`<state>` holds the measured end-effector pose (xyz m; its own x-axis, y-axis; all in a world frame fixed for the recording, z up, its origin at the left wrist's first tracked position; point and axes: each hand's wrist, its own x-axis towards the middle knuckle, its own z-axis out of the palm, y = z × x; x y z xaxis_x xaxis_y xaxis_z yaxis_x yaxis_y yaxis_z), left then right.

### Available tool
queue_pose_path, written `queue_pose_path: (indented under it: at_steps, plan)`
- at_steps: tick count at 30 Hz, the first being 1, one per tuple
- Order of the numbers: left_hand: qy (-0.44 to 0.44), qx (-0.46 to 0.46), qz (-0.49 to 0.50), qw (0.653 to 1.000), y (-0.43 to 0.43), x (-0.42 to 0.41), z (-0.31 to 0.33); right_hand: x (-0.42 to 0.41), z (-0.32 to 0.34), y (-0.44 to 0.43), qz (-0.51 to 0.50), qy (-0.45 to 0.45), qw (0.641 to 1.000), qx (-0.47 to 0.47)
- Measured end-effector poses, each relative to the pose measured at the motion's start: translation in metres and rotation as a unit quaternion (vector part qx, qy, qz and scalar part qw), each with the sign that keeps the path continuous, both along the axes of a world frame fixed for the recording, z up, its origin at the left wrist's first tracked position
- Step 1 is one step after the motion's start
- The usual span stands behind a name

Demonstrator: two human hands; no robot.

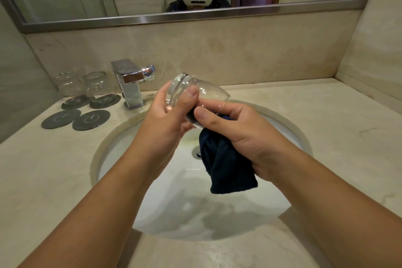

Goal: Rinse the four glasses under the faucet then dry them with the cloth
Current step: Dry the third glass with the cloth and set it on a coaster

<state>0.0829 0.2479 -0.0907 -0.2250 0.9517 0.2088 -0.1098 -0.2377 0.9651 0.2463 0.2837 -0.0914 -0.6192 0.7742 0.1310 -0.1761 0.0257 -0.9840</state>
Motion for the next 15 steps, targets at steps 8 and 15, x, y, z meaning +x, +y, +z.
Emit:
queue_pose_path:
  at_steps: [8,15]
  plan:
    - [0.001,-0.019,-0.018,1.000,-0.0001,-0.0012,-0.0011,-0.0016,-0.0001,0.0000,-0.033,0.025,0.999,-0.035]
    - [0.043,-0.058,0.002,0.997,0.0000,0.0012,-0.0028,-0.0047,0.0011,-0.0049,-0.080,0.003,0.997,0.016]
